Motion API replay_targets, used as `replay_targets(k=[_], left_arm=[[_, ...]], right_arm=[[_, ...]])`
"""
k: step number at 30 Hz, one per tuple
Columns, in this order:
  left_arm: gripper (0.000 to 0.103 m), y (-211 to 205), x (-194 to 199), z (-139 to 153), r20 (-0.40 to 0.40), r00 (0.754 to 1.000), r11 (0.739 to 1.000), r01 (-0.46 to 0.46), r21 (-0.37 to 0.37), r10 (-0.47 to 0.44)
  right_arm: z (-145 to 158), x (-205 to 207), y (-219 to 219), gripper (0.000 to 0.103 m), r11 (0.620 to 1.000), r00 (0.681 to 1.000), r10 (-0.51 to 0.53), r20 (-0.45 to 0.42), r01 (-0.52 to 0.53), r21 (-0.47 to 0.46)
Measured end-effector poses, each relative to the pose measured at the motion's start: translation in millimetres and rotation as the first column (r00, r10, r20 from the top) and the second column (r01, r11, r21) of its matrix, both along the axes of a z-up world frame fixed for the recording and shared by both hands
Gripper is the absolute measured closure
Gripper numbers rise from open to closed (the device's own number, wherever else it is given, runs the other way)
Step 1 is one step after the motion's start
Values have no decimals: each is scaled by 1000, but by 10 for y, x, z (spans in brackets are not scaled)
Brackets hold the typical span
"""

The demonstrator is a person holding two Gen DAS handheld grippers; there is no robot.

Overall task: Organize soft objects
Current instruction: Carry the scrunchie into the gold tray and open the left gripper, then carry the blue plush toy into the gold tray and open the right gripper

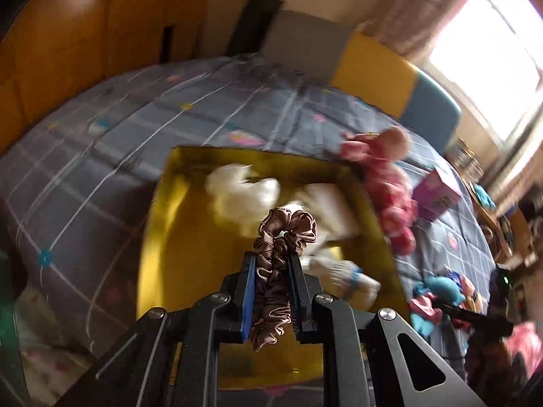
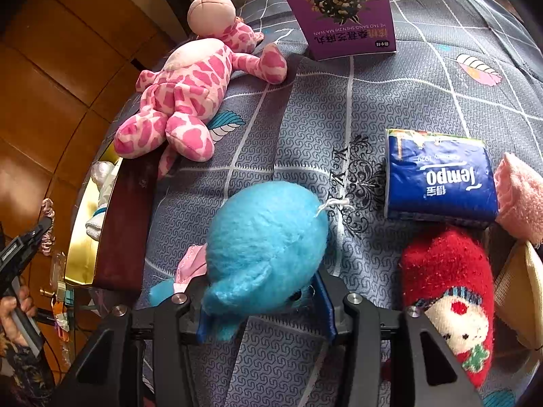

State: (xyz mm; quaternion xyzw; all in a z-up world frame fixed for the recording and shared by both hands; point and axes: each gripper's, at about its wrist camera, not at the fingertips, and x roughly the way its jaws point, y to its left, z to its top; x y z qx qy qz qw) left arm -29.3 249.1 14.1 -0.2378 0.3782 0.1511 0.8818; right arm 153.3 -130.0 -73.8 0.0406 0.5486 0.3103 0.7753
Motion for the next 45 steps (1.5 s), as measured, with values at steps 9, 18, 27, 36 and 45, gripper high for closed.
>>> replay_targets(k=[9,18,27,36,45], left_arm=[[83,366,324,-349,-84,995,997,-63,-33,60],[65,504,611,-547,-155,984,996,-74,56,82],[51,179,324,-293,-97,992,984,-63,166,80],[44,-354,7,78,-5,1000,972,-8,236,10],[43,-545,-115,167,11,1000,969,20,245,-24]], right_arm=[[3,-3,10,55,1000,1000,-3,5,3,-8],[1,-2,21,55,1000,1000,-15,5,15,-21],[3,-5,9,55,1000,1000,-23,13,23,-18],[14,-32,2,55,999,999,-28,30,29,-26],[32,-58,26,56,998,998,-28,50,31,-56]])
